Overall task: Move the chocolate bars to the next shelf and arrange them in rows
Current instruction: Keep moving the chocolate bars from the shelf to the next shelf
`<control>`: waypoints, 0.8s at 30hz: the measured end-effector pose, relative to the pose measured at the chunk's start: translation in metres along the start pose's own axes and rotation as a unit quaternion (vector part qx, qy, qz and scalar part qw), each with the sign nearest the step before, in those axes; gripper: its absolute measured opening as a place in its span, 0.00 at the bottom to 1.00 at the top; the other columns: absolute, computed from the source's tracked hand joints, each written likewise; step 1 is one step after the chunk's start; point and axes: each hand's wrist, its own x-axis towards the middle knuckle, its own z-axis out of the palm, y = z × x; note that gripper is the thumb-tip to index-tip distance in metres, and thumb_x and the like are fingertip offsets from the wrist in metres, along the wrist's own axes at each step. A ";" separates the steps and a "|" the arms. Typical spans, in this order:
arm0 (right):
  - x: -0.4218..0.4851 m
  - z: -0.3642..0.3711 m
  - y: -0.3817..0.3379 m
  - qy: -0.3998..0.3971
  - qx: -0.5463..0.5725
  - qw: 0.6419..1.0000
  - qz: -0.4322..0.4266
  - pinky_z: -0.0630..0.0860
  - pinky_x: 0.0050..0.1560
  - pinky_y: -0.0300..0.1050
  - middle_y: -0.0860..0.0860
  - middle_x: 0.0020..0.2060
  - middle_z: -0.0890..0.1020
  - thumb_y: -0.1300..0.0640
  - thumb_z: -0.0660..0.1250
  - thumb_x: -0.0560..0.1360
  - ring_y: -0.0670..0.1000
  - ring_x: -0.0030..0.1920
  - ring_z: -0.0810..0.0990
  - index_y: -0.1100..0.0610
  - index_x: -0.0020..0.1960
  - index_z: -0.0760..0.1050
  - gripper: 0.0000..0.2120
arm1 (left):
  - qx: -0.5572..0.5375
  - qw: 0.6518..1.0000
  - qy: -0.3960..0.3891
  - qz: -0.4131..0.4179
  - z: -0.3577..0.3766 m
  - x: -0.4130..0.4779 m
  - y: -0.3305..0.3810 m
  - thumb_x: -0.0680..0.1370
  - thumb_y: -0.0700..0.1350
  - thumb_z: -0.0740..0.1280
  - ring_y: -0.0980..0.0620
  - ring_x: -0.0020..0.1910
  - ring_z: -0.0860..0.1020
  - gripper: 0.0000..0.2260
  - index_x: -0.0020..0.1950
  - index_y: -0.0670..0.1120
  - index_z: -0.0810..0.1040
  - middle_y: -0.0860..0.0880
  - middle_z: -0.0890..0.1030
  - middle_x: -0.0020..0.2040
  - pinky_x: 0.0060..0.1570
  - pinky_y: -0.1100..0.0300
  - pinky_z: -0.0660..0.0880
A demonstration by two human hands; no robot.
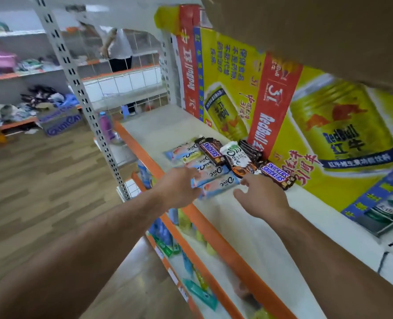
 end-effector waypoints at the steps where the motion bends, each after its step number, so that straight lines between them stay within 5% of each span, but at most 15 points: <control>1: 0.008 0.001 -0.001 0.012 0.000 1.000 0.005 0.75 0.48 0.48 0.49 0.56 0.80 0.44 0.63 0.77 0.53 0.54 0.79 0.51 0.62 0.74 0.18 | -0.002 1.000 -0.001 0.006 -0.001 0.012 -0.003 0.77 0.52 0.65 0.46 0.61 0.77 0.20 0.68 0.51 0.73 0.48 0.77 0.66 0.56 0.53 0.76; 10: 0.065 0.021 -0.012 0.069 -0.037 0.992 0.100 0.70 0.44 0.46 0.52 0.55 0.74 0.43 0.65 0.76 0.54 0.54 0.75 0.53 0.60 0.70 0.18 | 0.031 0.991 -0.005 0.128 -0.007 0.130 -0.030 0.77 0.47 0.63 0.45 0.57 0.77 0.16 0.65 0.52 0.74 0.47 0.80 0.59 0.54 0.53 0.76; 15: 0.081 0.031 -0.021 0.063 -0.071 0.981 0.171 0.68 0.42 0.45 0.52 0.53 0.77 0.44 0.67 0.75 0.55 0.54 0.78 0.54 0.58 0.68 0.20 | 0.090 0.960 -0.005 0.264 -0.007 0.189 -0.037 0.74 0.43 0.67 0.47 0.62 0.74 0.23 0.68 0.54 0.71 0.51 0.77 0.63 0.59 0.53 0.73; 18: 0.086 0.034 -0.027 0.084 -0.056 0.975 0.198 0.67 0.42 0.45 0.53 0.51 0.78 0.47 0.70 0.73 0.56 0.53 0.78 0.54 0.56 0.69 0.18 | 0.140 0.940 -0.018 0.310 -0.011 0.206 -0.034 0.70 0.43 0.70 0.47 0.58 0.74 0.25 0.66 0.55 0.71 0.51 0.78 0.58 0.54 0.52 0.73; 24: 0.081 0.037 -0.036 0.073 -0.017 0.965 0.251 0.69 0.40 0.44 0.52 0.46 0.77 0.49 0.67 0.74 0.56 0.50 0.78 0.53 0.51 0.73 0.10 | 0.113 0.922 -0.104 0.356 -0.024 0.229 -0.033 0.70 0.45 0.72 0.50 0.50 0.73 0.12 0.51 0.52 0.77 0.51 0.77 0.50 0.42 0.58 0.68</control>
